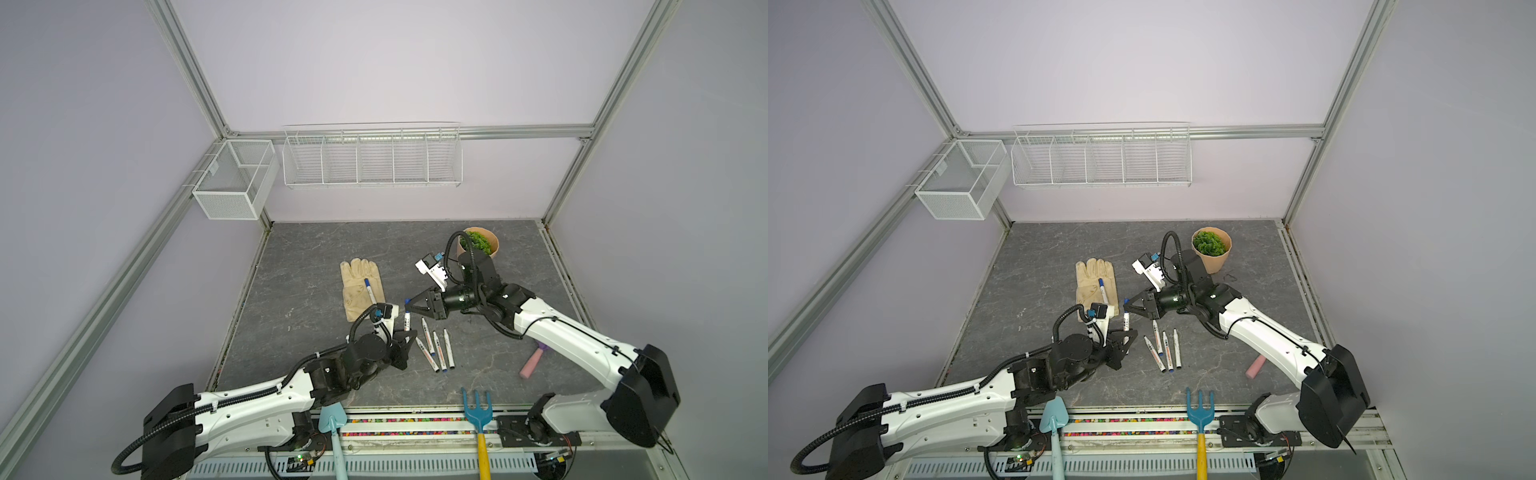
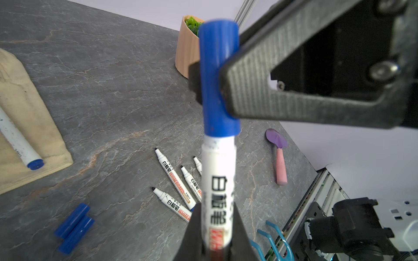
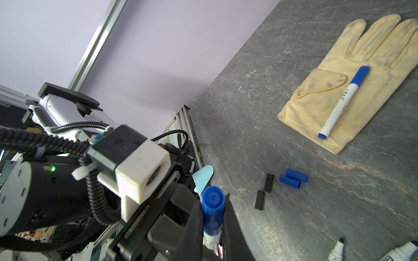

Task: Insert the pens into the pen caps
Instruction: 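Press the blue cap down onto the marker with the right gripper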

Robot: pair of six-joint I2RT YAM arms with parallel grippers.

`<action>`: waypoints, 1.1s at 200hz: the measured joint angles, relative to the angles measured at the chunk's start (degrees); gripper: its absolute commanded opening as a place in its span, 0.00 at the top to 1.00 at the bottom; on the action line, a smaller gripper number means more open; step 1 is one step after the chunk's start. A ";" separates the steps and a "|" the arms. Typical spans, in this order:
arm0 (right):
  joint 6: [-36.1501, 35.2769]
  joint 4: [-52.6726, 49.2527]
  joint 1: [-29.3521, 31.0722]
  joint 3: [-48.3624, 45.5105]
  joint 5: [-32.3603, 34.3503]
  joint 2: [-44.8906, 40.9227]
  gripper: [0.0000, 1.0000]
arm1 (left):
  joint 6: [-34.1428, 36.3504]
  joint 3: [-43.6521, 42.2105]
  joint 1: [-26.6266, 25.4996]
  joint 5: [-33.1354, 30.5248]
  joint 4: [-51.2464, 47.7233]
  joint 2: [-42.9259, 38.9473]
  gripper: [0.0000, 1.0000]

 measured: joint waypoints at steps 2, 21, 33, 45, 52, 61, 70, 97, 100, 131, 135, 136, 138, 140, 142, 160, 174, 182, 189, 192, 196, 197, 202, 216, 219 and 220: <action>-0.02 0.02 -0.02 0.07 -0.07 0.02 0.87 | 0.00 -0.07 0.09 0.04 0.20 -0.04 1.00; -0.35 0.35 -0.02 0.79 -0.66 0.28 0.87 | 0.24 -0.59 0.83 0.61 2.29 -0.22 1.00; -0.79 0.44 -0.02 1.16 -0.92 0.31 0.87 | 0.74 -0.61 1.25 0.98 3.15 -0.20 1.00; -1.64 0.11 -0.02 1.73 -0.96 0.31 0.88 | 1.86 -0.59 1.57 1.01 3.69 -0.20 1.00; -2.34 -0.37 0.00 2.05 -0.98 0.28 0.88 | 2.67 -0.46 1.66 0.96 3.69 -0.17 1.00; -3.26 -1.31 0.02 2.58 -0.98 0.26 0.88 | 3.69 0.11 1.73 0.85 3.02 0.00 1.00; -4.55 -2.36 0.07 3.17 -0.85 0.20 0.89 | 4.90 0.92 1.77 0.50 2.08 0.35 1.00; -7.56 -4.74 0.15 4.39 -0.26 -0.48 0.89 | 8.48 3.43 1.77 -0.57 -1.27 1.22 1.00; -7.80 -4.92 0.20 4.46 -0.13 -0.59 0.89 | 8.85 3.63 1.77 -0.72 -1.57 1.27 1.00; -9.97 -6.75 0.52 4.92 0.94 -1.16 0.90 | 11.82 4.35 1.77 -1.42 -3.45 1.33 1.00; -10.10 -6.93 0.57 4.96 1.05 -1.18 0.90 | 12.07 4.35 1.77 -1.51 -3.54 1.33 1.00; -10.12 -6.97 0.59 4.96 1.07 -1.20 0.90 | 12.13 4.35 1.77 -1.53 -3.56 1.33 1.00; -10.25 -7.08 0.61 4.98 1.16 -1.20 0.90 | 12.28 4.35 1.77 -1.55 -3.58 1.33 1.00; -10.27 -7.15 0.63 4.98 1.20 -1.25 0.90 | 12.44 4.35 1.77 -1.60 -3.63 1.33 1.00; -10.34 -7.19 0.63 4.98 1.29 -1.25 0.90 | 12.59 4.35 1.75 -1.64 -3.65 1.31 1.00; -10.80 -7.91 0.81 5.29 1.95 -1.29 0.90 | 13.73 4.33 1.77 -1.84 -3.67 1.29 1.00; -11.02 -8.28 0.98 5.53 2.43 -1.29 0.90 | 14.58 4.15 1.81 -1.90 -3.37 1.16 1.00; -11.23 -8.50 1.16 5.73 2.86 -1.29 0.90 | 15.04 4.07 1.92 -1.92 -3.17 1.11 1.00; -11.43 -8.68 1.29 5.92 3.10 -1.29 0.90 | 15.52 3.93 2.03 -1.92 -2.89 1.11 1.00; -11.61 -8.81 1.33 6.01 3.23 -1.29 0.90 | 15.72 3.93 2.08 -1.95 -2.75 1.11 1.00; -11.76 -8.96 1.42 6.14 3.45 -1.29 0.90 | 15.96 3.91 2.10 -2.03 -2.60 1.11 1.00; -11.82 -9.05 1.46 6.23 3.50 -1.29 0.90 | 16.02 3.91 2.10 -2.03 -2.58 1.11 1.00; -12.04 -9.29 1.53 6.43 3.72 -1.29 0.90 | 16.31 3.91 2.10 -2.12 -2.51 1.11 1.00; -12.92 -10.01 1.99 7.13 4.42 -1.27 0.89 | 17.22 3.91 2.19 -2.47 -2.14 1.11 1.00; -13.07 -10.14 2.05 7.26 4.59 -1.29 0.89 | 17.46 3.91 2.21 -2.51 -2.05 1.16 1.00; -13.09 -10.19 2.08 7.30 4.61 -1.27 0.89 | 17.51 3.91 2.21 -2.54 -2.03 1.16 1.00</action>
